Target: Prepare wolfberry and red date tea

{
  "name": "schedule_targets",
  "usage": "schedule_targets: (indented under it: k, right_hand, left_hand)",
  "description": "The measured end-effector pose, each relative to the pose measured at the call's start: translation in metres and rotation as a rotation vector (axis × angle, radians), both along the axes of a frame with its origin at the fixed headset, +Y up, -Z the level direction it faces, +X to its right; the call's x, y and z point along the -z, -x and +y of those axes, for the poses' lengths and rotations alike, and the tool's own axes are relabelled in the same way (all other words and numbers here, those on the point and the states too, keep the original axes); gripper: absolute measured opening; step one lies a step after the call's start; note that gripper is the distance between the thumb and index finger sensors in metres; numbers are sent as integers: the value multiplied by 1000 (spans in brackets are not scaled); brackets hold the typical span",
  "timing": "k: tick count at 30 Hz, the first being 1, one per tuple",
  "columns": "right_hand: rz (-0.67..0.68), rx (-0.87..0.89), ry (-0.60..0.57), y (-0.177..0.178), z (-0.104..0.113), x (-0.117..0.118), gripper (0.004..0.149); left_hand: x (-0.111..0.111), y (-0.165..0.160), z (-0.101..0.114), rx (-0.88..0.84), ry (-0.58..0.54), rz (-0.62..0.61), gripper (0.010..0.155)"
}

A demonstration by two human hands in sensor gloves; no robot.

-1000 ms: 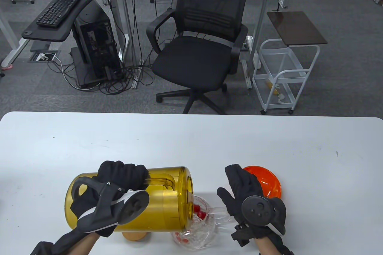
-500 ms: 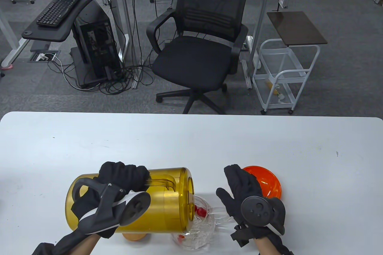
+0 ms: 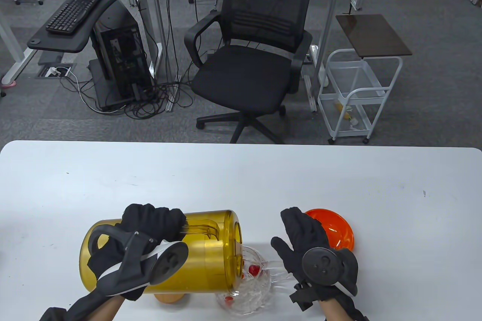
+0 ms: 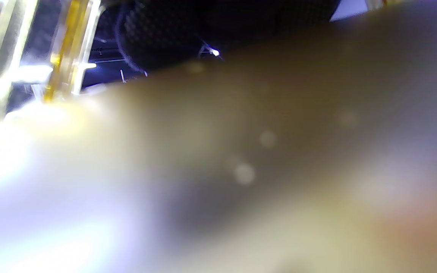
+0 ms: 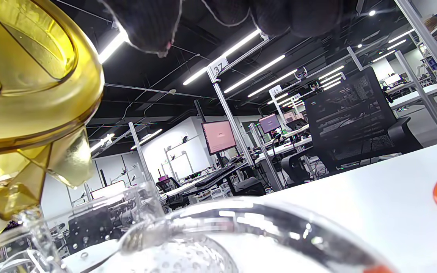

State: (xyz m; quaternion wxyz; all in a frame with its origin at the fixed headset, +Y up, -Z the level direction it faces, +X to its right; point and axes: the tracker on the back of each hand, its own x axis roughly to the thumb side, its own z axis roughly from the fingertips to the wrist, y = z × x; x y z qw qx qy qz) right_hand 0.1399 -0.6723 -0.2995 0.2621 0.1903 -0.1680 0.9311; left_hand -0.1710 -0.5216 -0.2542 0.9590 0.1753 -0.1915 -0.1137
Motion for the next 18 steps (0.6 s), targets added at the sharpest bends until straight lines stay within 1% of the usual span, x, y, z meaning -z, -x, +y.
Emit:
schedule_targets:
  k: [18]
  right_hand:
    - [5, -1, -5, 2, 0, 0, 69]
  left_hand:
    - [0, 2, 1, -10, 4, -5, 31]
